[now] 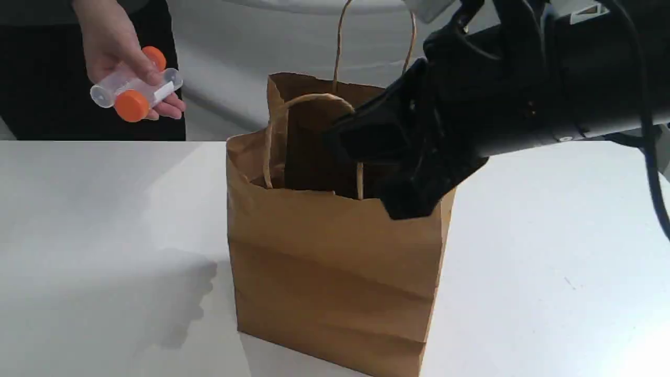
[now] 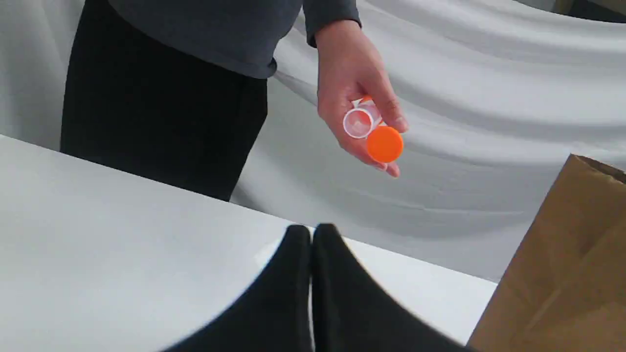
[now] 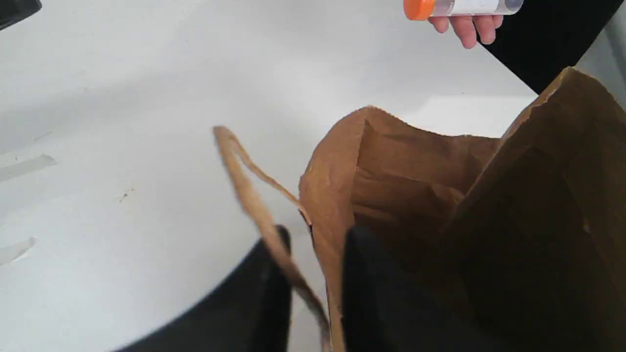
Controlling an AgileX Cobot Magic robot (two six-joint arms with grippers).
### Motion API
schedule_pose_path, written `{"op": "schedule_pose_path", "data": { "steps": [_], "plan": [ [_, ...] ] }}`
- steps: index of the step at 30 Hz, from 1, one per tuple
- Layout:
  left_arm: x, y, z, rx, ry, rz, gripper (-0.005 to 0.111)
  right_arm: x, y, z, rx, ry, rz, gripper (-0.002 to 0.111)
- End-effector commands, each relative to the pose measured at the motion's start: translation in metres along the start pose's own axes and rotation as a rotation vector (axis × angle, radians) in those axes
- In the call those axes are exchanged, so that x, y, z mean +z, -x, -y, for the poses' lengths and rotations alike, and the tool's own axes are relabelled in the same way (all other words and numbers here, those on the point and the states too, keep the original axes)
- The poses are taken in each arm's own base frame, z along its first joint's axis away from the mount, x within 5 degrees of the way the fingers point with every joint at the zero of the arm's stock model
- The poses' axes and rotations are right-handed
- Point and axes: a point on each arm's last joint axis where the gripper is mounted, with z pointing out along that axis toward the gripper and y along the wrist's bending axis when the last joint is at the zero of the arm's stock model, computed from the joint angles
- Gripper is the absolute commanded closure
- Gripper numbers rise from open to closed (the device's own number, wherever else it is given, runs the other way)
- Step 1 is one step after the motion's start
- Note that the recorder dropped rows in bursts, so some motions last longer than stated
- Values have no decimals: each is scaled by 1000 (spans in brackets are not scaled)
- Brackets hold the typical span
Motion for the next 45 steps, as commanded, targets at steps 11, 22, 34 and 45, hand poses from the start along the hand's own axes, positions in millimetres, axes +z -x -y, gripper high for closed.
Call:
{"op": "schedule_pose_path", "data": {
  "steps": [11,22,34,45],
  "plan": [
    [-8,41,16,-114,-56,105,107,1,1,-1,5,12,-5,108],
    [6,135,56,94,-111,-11,107,15,-8,3,42,43,-56,108],
    [107,181,113,376,-382,-392,107,15,-8,3,79,42,-58,108],
    [195,176,140,507,-588,-677,107,15,-11,-1,85,91,-90,108]
  ]
}}
